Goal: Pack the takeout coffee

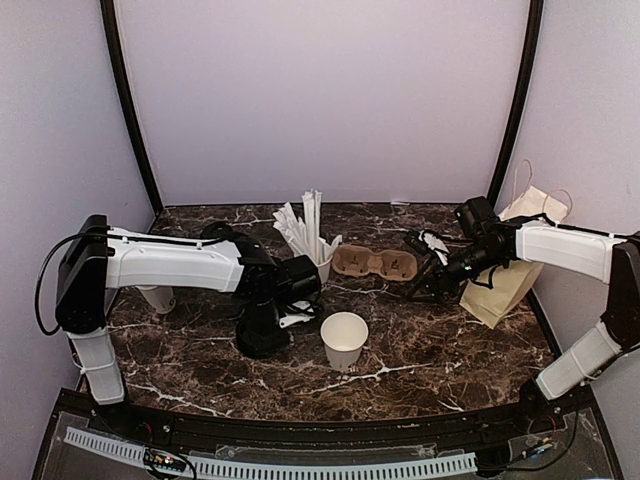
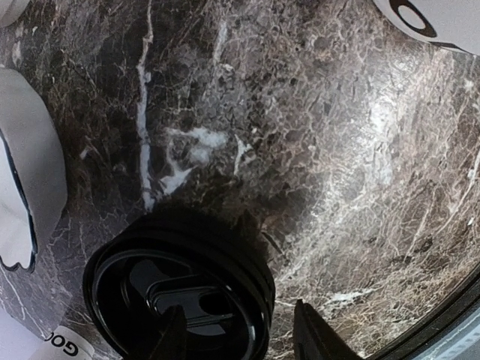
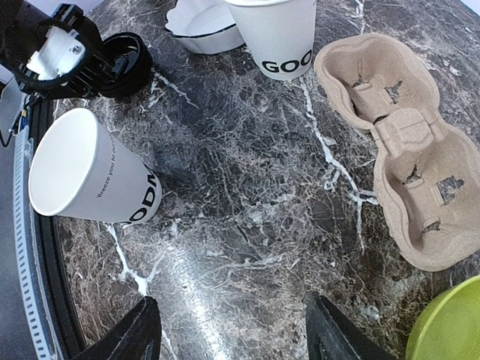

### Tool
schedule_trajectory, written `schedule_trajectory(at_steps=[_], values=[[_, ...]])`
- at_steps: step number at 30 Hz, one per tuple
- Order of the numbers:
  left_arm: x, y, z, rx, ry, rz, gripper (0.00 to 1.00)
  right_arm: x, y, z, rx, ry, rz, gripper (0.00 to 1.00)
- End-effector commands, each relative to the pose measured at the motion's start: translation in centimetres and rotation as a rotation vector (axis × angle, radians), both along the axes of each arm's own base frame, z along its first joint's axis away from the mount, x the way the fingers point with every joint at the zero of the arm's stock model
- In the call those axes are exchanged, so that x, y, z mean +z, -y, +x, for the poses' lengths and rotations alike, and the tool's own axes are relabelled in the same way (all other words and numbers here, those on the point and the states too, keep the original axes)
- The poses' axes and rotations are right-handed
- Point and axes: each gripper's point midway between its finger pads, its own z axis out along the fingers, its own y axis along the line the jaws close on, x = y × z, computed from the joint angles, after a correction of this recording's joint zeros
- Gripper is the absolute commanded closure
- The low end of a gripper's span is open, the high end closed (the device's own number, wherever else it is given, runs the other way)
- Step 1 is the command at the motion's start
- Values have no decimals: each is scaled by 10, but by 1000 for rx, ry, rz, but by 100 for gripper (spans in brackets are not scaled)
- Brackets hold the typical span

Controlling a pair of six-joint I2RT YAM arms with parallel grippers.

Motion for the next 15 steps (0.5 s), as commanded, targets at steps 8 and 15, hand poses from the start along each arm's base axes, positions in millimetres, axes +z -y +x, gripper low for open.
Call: schedule_trajectory(at_steps=[8,15], values=[[-7,-4,-7,-1,-65,4,72,-5,-2,-2,15,-25,5,34],[-3,-4,-8,7,-71,-4,84,-6,-2,-2,15,-28,5,34]])
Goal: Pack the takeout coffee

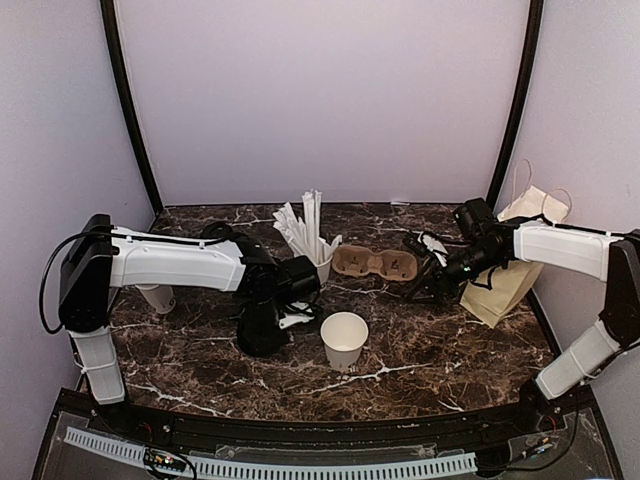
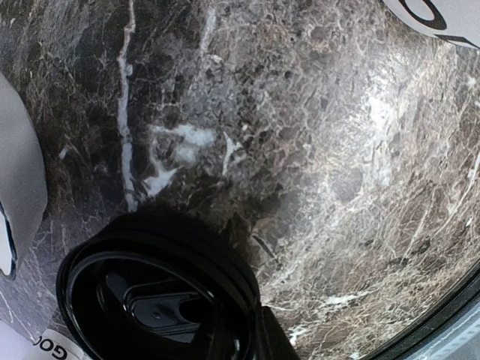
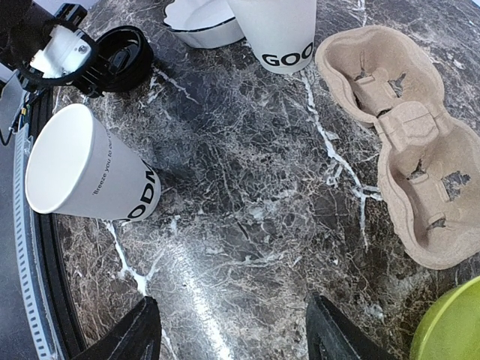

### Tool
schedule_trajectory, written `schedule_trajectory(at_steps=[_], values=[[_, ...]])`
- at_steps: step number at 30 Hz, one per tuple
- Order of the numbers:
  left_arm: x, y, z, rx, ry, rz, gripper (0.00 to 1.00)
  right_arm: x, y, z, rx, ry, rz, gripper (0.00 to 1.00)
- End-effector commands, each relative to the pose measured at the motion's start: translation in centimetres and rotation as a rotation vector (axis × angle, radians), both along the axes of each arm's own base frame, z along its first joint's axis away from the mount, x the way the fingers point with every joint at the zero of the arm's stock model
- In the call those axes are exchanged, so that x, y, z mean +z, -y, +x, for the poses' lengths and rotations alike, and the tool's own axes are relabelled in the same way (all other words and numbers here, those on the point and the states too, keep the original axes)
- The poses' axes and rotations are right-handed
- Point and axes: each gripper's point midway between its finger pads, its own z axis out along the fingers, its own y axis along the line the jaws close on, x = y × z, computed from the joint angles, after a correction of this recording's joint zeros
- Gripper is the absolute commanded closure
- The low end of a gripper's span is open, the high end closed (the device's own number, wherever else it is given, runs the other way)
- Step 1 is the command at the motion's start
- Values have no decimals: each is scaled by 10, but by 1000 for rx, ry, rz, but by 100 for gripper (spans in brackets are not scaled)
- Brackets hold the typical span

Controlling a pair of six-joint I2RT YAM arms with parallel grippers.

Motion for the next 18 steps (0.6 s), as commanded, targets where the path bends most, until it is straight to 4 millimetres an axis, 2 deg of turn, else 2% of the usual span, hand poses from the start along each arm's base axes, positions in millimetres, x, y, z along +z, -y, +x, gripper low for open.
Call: schedule_trajectory(at_steps=[1,4,8,15,18], values=[[8,-3,-4,4,-21,-6,85,-1,-2,-1,13,-13,12,34],[18,-1,-4,17,-17,-23,89,-1,-3,-2,15,-20,14,34],[42,4,-7,32,-17,-73,92,0,-3,-2,15,-21,16,34],[78,2,-6,53,25,-130,93,2,-5,-3,20,-25,22,34],[101,4,-5,67,51,-181,92,8,-8,-5,28,-30,38,34]])
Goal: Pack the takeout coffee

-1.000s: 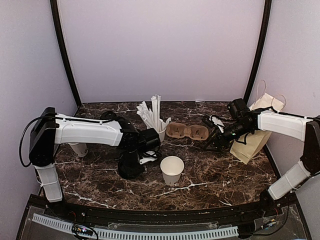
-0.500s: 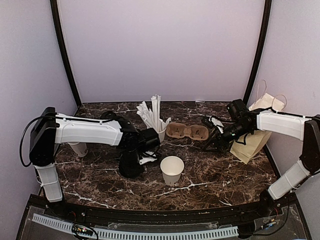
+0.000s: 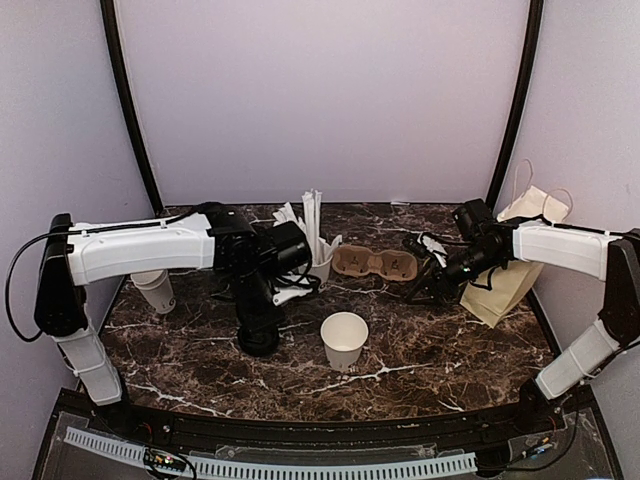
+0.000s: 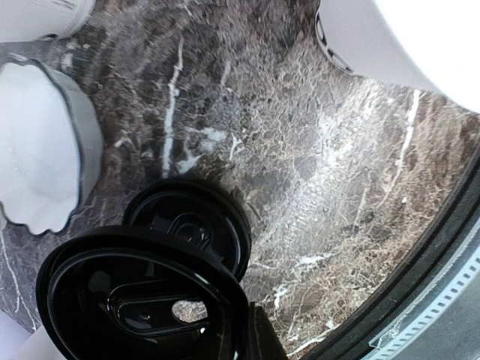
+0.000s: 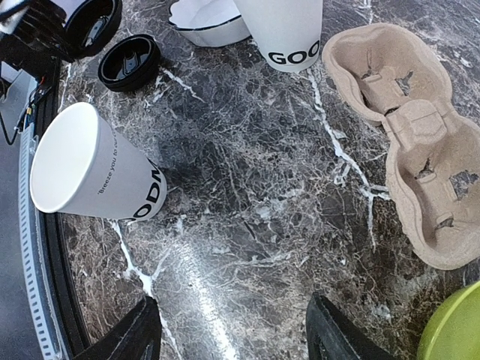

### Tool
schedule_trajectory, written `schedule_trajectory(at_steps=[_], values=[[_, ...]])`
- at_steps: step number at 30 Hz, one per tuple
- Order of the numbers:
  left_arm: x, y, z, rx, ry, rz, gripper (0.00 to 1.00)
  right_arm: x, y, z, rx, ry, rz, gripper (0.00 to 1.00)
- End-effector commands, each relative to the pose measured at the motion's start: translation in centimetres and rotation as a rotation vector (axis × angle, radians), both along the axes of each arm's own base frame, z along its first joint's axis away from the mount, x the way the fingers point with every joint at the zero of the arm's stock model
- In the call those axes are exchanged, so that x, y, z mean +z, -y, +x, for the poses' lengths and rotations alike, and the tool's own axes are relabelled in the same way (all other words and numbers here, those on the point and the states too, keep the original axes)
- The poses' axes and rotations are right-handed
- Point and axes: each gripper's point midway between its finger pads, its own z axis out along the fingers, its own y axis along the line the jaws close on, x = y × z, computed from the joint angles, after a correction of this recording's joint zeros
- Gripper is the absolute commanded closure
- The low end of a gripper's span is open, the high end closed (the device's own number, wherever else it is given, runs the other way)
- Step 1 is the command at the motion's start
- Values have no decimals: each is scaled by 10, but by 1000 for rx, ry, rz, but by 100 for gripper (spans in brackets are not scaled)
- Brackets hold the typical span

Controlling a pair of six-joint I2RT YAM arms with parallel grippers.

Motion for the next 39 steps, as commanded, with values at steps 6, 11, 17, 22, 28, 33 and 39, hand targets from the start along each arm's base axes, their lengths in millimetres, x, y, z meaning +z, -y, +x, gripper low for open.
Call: schedule_trajectory(at_steps=[6,11,17,22,28,33,39], values=[[131,40,-15,-18,27,-441,91,55,-31,-14,116,-57,138,34],[214,66,-19,-95,113,-745,89,118,-62,-23,235,-23,191,33],[292,93,-15,-134,219,-1090,89,215,-89,-23,277,95,352,26],[325,94,-8,-100,190,-1327,87,269,-103,-14,246,206,472,15],[359,75,10,-49,174,-1605,85,297,-118,-20,295,219,564,3],[358,70,8,-40,55,-1710,84,311,-141,-36,351,257,574,1],[364,68,3,-70,10,-1759,85,311,-158,-37,341,282,553,1]])
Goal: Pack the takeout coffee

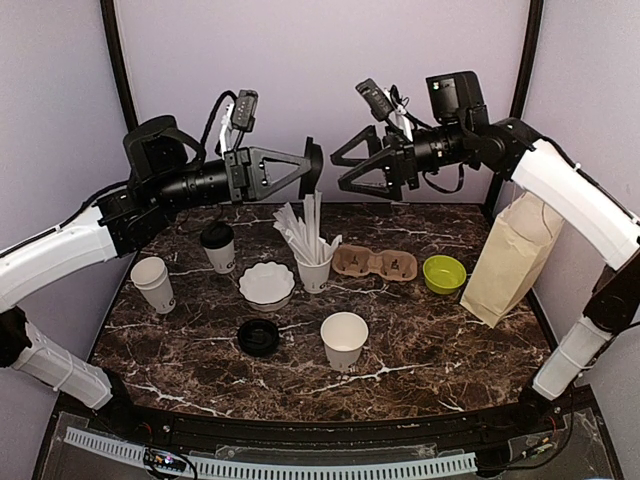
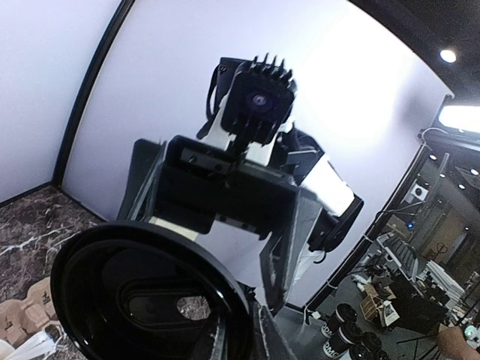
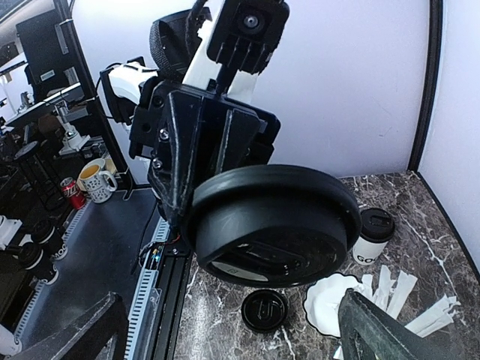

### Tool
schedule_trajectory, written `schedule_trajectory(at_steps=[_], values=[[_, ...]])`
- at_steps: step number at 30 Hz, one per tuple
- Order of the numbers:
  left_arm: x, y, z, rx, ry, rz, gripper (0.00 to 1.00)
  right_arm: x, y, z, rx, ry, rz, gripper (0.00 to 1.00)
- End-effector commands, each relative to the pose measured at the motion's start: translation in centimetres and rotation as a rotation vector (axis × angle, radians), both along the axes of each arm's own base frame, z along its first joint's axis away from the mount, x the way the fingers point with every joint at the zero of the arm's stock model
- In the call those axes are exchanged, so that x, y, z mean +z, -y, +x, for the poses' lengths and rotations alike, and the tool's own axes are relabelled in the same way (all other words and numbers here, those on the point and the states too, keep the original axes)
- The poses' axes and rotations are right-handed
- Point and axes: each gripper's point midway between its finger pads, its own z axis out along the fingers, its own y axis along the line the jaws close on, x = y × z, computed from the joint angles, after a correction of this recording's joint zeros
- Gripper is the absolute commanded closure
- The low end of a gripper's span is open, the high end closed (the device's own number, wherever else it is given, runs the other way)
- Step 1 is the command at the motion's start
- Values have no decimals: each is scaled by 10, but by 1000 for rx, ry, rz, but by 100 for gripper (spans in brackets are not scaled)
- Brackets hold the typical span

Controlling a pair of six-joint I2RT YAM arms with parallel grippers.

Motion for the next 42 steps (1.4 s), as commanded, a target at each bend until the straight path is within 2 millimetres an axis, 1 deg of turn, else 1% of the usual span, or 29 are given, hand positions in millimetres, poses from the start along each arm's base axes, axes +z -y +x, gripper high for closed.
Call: schedule_trajectory(at_steps=[1,4,9,11,16,20,23,26,34,39,42], values=[[41,-13,-22,-80,54,-143,86,11,-11,3,-30,42,18,1],[43,-15,-24,-82,56,-156,89,12,-14,8,-58,42,18,1],[40,-14,-26,-99,44,-162,89,19,-17,17,-103,46,28,2],[41,-14,-27,-106,43,-170,89,22,-20,17,-100,45,34,1],[41,-13,-27,-117,44,-176,90,29,-30,1,-33,35,45,2],[42,-15,-29,-117,56,-176,90,26,-36,-19,52,37,39,2],[45,-20,-30,-109,67,-180,90,23,-36,-34,115,46,37,1],[46,-20,-31,-112,68,-182,89,24,-39,-40,136,55,43,3],[42,-20,-30,-113,61,-184,89,29,-44,-37,128,28,56,9],[39,-20,-27,-103,57,-183,89,33,-50,-33,110,-15,70,10],[37,-19,-26,-101,52,-183,89,31,-55,-30,86,-32,67,12]])
